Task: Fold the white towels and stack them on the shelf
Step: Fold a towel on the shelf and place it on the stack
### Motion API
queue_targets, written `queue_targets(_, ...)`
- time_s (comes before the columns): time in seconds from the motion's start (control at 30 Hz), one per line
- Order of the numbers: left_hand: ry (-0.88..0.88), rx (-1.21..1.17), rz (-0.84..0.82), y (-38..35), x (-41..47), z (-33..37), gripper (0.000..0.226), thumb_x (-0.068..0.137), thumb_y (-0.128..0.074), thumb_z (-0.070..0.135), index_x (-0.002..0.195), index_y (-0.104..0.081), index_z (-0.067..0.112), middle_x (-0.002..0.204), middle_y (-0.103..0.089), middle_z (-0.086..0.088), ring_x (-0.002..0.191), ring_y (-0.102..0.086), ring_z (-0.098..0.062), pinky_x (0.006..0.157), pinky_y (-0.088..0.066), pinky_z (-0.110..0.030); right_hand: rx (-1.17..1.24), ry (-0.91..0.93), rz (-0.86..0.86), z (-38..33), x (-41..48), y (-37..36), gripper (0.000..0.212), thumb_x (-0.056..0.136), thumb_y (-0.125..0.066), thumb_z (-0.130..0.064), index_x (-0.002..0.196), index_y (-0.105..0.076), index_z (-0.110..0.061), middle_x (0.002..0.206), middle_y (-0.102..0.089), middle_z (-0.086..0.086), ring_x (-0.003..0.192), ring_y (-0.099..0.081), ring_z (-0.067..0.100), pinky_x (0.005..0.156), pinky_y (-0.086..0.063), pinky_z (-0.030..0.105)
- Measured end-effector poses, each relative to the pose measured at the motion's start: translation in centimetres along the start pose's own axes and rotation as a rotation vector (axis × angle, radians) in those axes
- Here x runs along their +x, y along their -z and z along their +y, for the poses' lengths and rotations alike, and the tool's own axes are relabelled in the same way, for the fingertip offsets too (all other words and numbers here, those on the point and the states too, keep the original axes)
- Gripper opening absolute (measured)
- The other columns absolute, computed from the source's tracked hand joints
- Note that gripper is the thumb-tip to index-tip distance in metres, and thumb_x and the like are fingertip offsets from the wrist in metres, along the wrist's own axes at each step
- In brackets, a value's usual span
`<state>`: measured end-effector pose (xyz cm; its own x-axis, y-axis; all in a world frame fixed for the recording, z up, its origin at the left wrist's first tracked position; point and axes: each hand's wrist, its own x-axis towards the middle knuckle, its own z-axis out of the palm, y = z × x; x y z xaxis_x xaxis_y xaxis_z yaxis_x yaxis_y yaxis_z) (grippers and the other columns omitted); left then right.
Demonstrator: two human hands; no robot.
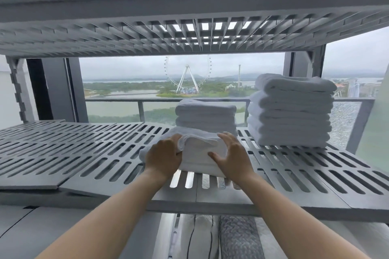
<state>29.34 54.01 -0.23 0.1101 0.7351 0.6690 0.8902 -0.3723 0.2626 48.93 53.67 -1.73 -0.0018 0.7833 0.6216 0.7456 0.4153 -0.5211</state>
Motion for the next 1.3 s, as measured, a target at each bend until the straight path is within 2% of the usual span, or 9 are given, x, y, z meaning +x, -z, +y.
queue_targets(0.27, -0.150, -0.047, -0.042, -3.0, 2.2, -2.0, 0.024, 0.085, -0.050, 0.026, 0.108, -0.056, 0.024, 0.088, -0.069, -0.005, 0.079, -0.065, -0.029, 0.063, -0.043, -0.030, -0.069, -0.096, -0.023, -0.5, 1.8, -2.4, 0.062, 0.081, -0.069, -0.031, 0.136, -0.044, -0.016, 0.145, -0.037, 0.005, 0.134, -0.034, 0.021, 0.106, -0.026, 0.023)
queue_targets(0.47, -0.290, -0.149, -0.140, -4.4, 4.6, -3.3, 0.044, 0.081, -0.048, 0.021, 0.125, -0.054, 0.026, 0.118, -0.066, 0.000, 0.109, -0.059, -0.021, 0.090, -0.049, -0.034, -0.138, -0.183, -0.082, -0.2, 2.5, -2.4, 0.049, 0.077, -0.070, -0.037, 0.121, -0.060, -0.017, 0.135, -0.049, 0.001, 0.122, -0.047, 0.019, 0.102, -0.034, 0.024)
queue_targets(0.73, -0.317, -0.179, -0.111, -2.9, 5.1, -2.6, 0.041, 0.071, -0.057, 0.026, 0.111, -0.059, 0.033, 0.117, -0.062, 0.013, 0.098, -0.062, -0.017, 0.072, -0.045, -0.025, -0.163, -0.053, 0.156, -1.5, 3.2, -3.6, 0.020, 0.078, -0.071, -0.029, 0.093, -0.069, -0.016, 0.101, -0.067, -0.001, 0.093, -0.058, 0.019, 0.072, -0.033, 0.019)
queue_targets(0.87, -0.235, -0.154, -0.182, -1.2, 4.8, -1.8, 0.039, 0.071, -0.063, 0.037, 0.108, -0.058, 0.028, 0.107, -0.064, 0.009, 0.092, -0.061, -0.016, 0.069, -0.037, -0.023, -0.259, 0.053, 0.244, -2.2, 2.9, -3.3, 0.021, 0.072, -0.076, -0.037, 0.084, -0.074, -0.021, 0.097, -0.066, -0.001, 0.093, -0.054, 0.026, 0.073, -0.035, 0.029)
queue_targets(0.93, -0.213, -0.116, -0.202, -0.7, 4.8, -1.1, 0.030, 0.076, -0.062, 0.031, 0.105, -0.056, 0.025, 0.105, -0.065, 0.003, 0.093, -0.060, -0.020, 0.069, -0.038, -0.025, -0.315, 0.006, 0.232, -1.6, 2.8, -3.0, 0.030, 0.067, -0.077, -0.046, 0.090, -0.073, -0.028, 0.115, -0.057, 0.000, 0.109, -0.045, 0.029, 0.085, -0.038, 0.038)
queue_targets(1.0, -0.179, -0.101, -0.190, -0.4, 4.9, -0.7, 0.027, 0.080, -0.059, 0.024, 0.107, -0.053, 0.024, 0.107, -0.063, 0.000, 0.093, -0.059, -0.022, 0.072, -0.043, -0.030, -0.249, -0.150, 0.076, -0.7, 2.7, -2.5, 0.057, 0.066, -0.075, -0.051, 0.118, -0.058, -0.036, 0.139, -0.037, -0.001, 0.129, -0.028, 0.026, 0.104, -0.029, 0.044)
queue_targets(1.1, -0.131, -0.065, -0.162, -0.5, 4.6, -0.6, 0.036, 0.085, -0.056, 0.020, 0.120, -0.052, 0.025, 0.116, -0.056, -0.003, 0.101, -0.058, -0.025, 0.081, -0.049, -0.036, 0.035, -0.293, -0.096, 0.3, 2.9, -2.0, 0.086, 0.069, -0.077, -0.045, 0.140, -0.031, -0.032, 0.146, -0.034, 0.003, 0.133, -0.033, 0.024, 0.106, -0.029, 0.037)
queue_targets(1.2, -0.067, -0.019, -0.170, -0.9, 3.9, -0.6, 0.030, 0.086, -0.055, 0.025, 0.116, -0.059, 0.022, 0.116, -0.052, -0.004, 0.101, -0.059, -0.026, 0.078, -0.045, -0.032, 0.063, -0.274, -0.040, 0.3, 2.9, -2.1, 0.074, 0.076, -0.073, -0.032, 0.139, -0.035, -0.026, 0.132, -0.051, 0.004, 0.120, -0.048, 0.025, 0.097, -0.040, 0.036)
queue_targets(1.3, -0.089, 0.030, -0.197, -1.2, 3.1, -0.3, 0.030, 0.082, -0.058, 0.038, 0.107, -0.062, 0.023, 0.113, -0.053, 0.002, 0.096, -0.060, -0.024, 0.071, -0.042, -0.029, 0.017, -0.172, 0.054, -0.9, 2.5, -2.6, 0.041, 0.081, -0.064, -0.021, 0.121, -0.052, -0.021, 0.103, -0.065, 0.001, 0.096, -0.062, 0.026, 0.082, -0.049, 0.038)
